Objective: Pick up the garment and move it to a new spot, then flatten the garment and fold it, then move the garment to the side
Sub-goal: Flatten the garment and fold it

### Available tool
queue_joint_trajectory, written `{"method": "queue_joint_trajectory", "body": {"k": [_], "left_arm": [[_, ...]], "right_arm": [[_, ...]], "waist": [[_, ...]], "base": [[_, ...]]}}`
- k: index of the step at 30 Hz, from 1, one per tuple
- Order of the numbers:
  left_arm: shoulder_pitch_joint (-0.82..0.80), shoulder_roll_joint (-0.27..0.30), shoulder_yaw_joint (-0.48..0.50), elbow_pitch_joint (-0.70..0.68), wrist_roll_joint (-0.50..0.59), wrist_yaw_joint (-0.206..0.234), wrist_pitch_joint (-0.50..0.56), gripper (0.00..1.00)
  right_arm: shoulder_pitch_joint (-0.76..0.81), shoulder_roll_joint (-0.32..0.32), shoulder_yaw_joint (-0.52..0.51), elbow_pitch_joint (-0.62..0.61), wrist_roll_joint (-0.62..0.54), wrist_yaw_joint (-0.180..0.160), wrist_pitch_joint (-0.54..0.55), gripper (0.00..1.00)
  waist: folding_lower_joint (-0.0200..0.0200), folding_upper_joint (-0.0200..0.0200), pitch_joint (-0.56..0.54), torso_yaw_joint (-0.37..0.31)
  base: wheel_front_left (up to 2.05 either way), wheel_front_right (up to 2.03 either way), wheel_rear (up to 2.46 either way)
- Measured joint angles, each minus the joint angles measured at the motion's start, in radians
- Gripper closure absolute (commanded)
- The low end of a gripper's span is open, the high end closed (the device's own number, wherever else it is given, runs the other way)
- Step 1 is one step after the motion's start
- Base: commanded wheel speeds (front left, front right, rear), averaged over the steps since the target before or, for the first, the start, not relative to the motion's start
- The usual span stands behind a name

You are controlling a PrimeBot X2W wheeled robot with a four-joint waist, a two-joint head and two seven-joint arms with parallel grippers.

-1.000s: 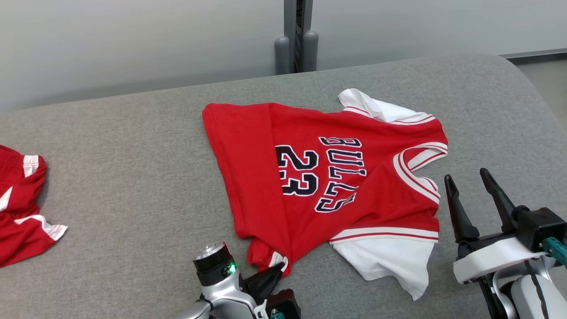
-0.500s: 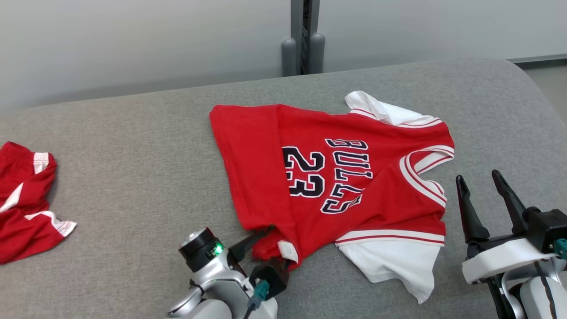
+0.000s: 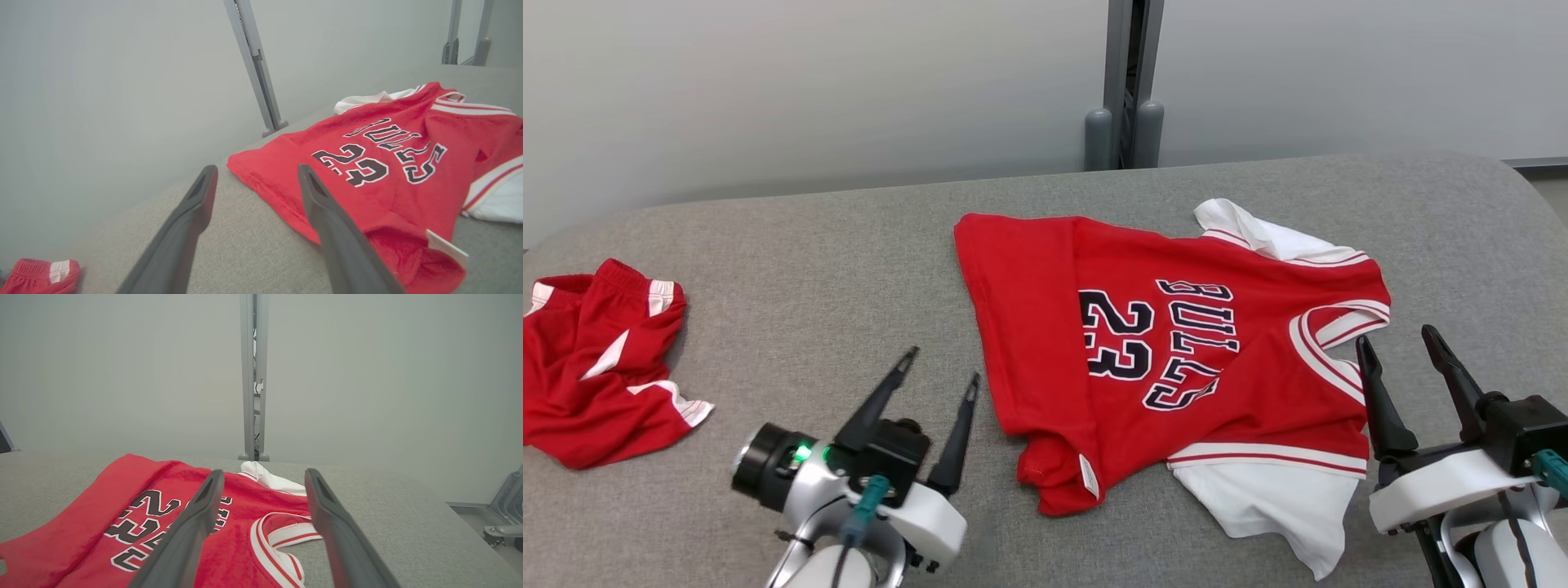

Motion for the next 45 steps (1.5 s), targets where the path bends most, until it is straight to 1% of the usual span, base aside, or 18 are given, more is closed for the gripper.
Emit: {"method": "queue_joint_trajectory", "body": {"k": [3, 4, 6, 9, 10, 11, 15, 19, 22, 24, 25, 26, 28, 29, 31, 33, 40, 45], "left_arm": [[0.037, -0.020, 0.084, -0.034, -0.056, 0.072, -0.058, 0.00], [0.047, -0.026, 0.106, -0.039, -0.077, 0.087, -0.075, 0.00], [0.075, -0.050, 0.148, -0.049, -0.130, 0.101, -0.106, 0.00], [0.111, -0.091, 0.201, -0.053, -0.200, 0.104, -0.141, 0.00], [0.130, -0.111, 0.228, -0.039, -0.235, 0.095, -0.150, 0.00], [0.139, -0.115, 0.235, -0.027, -0.241, 0.088, -0.157, 0.00], [0.148, -0.142, 0.249, 0.017, -0.242, 0.063, -0.161, 0.00], [0.149, -0.156, 0.266, 0.020, -0.235, 0.044, -0.162, 0.00], [0.150, -0.165, 0.263, 0.033, -0.221, 0.015, -0.162, 0.00], [0.150, -0.166, 0.245, 0.052, -0.217, -0.018, -0.163, 0.00], [0.150, -0.164, 0.201, 0.079, -0.221, -0.083, -0.155, 0.00], [0.150, -0.164, 0.201, 0.079, -0.221, -0.083, -0.155, 0.00], [0.150, -0.164, 0.159, 0.103, -0.226, -0.140, -0.119, 0.00], [0.150, -0.160, 0.140, 0.115, -0.225, -0.159, -0.101, 0.00], [0.147, -0.147, 0.121, 0.133, -0.224, -0.182, -0.077, 0.00], [0.138, -0.146, 0.111, 0.147, -0.230, -0.199, -0.063, 0.00], [0.098, -0.171, 0.077, 0.189, -0.242, -0.235, -0.033, 0.00], [0.075, -0.180, 0.058, 0.220, -0.249, -0.241, -0.016, 0.00]], "right_arm": [[0.000, -0.002, -0.001, -0.005, 0.000, 0.000, 0.000, 0.00], [0.000, -0.002, 0.000, -0.010, 0.000, 0.000, 0.000, 0.00], [0.000, -0.002, 0.000, -0.021, 0.000, 0.000, 0.000, 0.00], [0.002, -0.003, 0.000, -0.030, 0.000, 0.000, 0.000, 0.00], [0.007, -0.004, 0.000, -0.034, 0.000, 0.000, 0.000, 0.00], [0.009, -0.004, 0.001, -0.034, 0.000, 0.000, 0.000, 0.00], [0.009, -0.005, 0.003, -0.035, 0.000, 0.000, 0.000, 0.00], [0.009, -0.006, 0.003, -0.036, 0.001, 0.000, 0.000, 0.00], [0.009, -0.006, 0.006, -0.035, 0.001, 0.000, 0.000, 0.00], [0.009, -0.005, 0.008, -0.033, 0.001, 0.000, 0.000, 0.00], [0.009, -0.005, 0.010, -0.032, 0.001, 0.000, 0.000, 0.00], [0.009, -0.005, 0.010, -0.032, 0.001, 0.000, 0.000, 0.00], [0.009, -0.005, 0.010, -0.031, 0.002, 0.000, 0.000, 0.00], [0.009, -0.005, 0.010, -0.031, 0.002, 0.000, 0.000, 0.00], [0.009, -0.005, 0.010, -0.030, 0.002, 0.000, 0.000, 0.00], [0.009, -0.005, 0.010, -0.030, 0.005, 0.000, 0.000, 0.00], [-0.002, -0.005, 0.013, -0.028, 0.007, 0.000, 0.000, 0.00], [-0.006, -0.005, 0.014, -0.026, 0.008, 0.000, 0.000, 0.00]], "waist": [[0.0000, 0.0000, 0.000, -0.003], [0.0000, 0.0000, 0.001, -0.005], [0.0000, -0.0001, 0.004, -0.008], [0.0000, 0.0000, 0.006, -0.012], [0.0000, 0.0000, 0.008, -0.014], [-0.0001, 0.0000, 0.009, -0.015], [0.0000, 0.0000, 0.010, -0.018], [0.0000, 0.0000, 0.009, -0.017], [0.0000, 0.0000, 0.010, -0.016], [0.0000, 0.0000, 0.011, -0.017], [0.0000, 0.0000, 0.012, -0.017], [0.0000, 0.0000, 0.012, -0.017], [0.0000, 0.0000, 0.015, -0.018], [0.0000, 0.0000, 0.017, -0.018], [0.0000, 0.0000, 0.022, -0.018], [0.0000, 0.0000, 0.027, -0.020], [0.0000, 0.0000, 0.050, -0.030], [0.0000, 0.0000, 0.065, -0.042]], "base": [[0.00, 0.00, 0.00], [0.00, 0.00, 0.00], [0.00, 0.00, 0.00], [0.00, 0.00, 0.00], [0.00, 0.00, 0.00], [0.00, 0.00, 0.00], [0.00, 0.00, 0.00], [0.00, 0.00, 0.00], [0.00, 0.00, 0.00], [0.00, 0.00, 0.00], [0.00, 0.00, 0.00], [0.00, 0.00, 0.00], [0.00, 0.00, 0.00], [0.00, 0.00, 0.00], [0.00, 0.00, 0.00], [0.00, 0.00, 0.00], [0.00, 0.00, 0.00], [0.00, 0.00, 0.00]]}}
